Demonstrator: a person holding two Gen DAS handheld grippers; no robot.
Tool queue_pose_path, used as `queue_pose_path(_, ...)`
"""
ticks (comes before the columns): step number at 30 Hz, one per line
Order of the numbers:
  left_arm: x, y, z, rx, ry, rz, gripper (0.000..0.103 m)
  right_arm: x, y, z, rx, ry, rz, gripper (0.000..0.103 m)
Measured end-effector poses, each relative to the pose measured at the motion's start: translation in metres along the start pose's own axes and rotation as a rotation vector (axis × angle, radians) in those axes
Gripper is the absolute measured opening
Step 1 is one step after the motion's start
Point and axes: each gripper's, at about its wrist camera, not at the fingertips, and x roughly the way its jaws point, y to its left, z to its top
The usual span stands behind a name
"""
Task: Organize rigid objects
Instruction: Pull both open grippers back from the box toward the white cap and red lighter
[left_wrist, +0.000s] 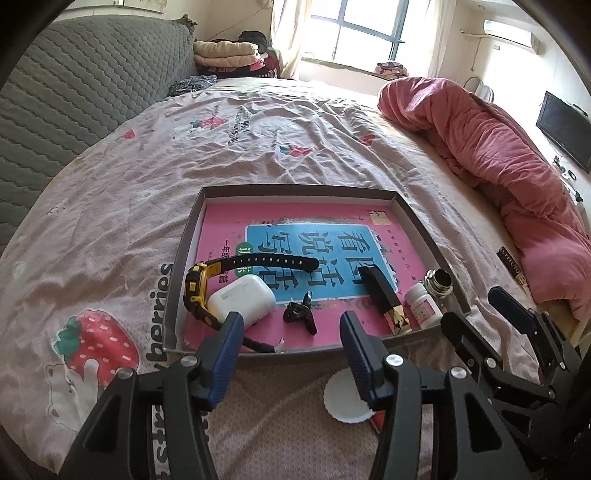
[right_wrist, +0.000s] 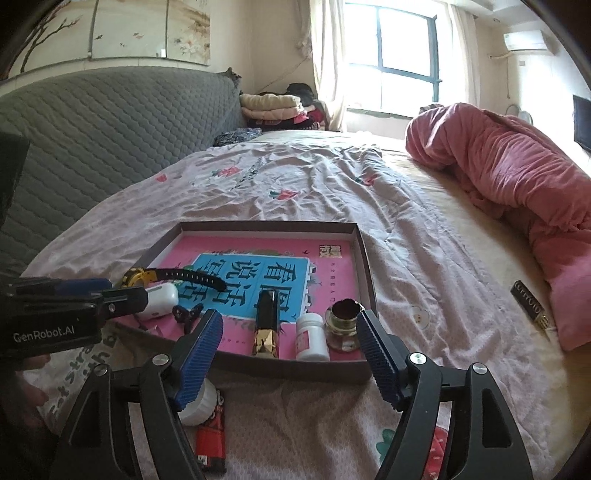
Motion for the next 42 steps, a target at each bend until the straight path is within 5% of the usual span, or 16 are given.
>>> queue_pose_path(22,-0.033,-0.002,-0.025,0.015,0.011,-0.018,0.054,-0.029,0.022,-0.038,-0.056,0.103,0.033,0.076)
queue_pose_path(42,0.008,-0.021,-0.048,0.047,0.139,-0.084,0.054,0.017,0.042,-0.077,-0.102,0.285,0.097,0.076)
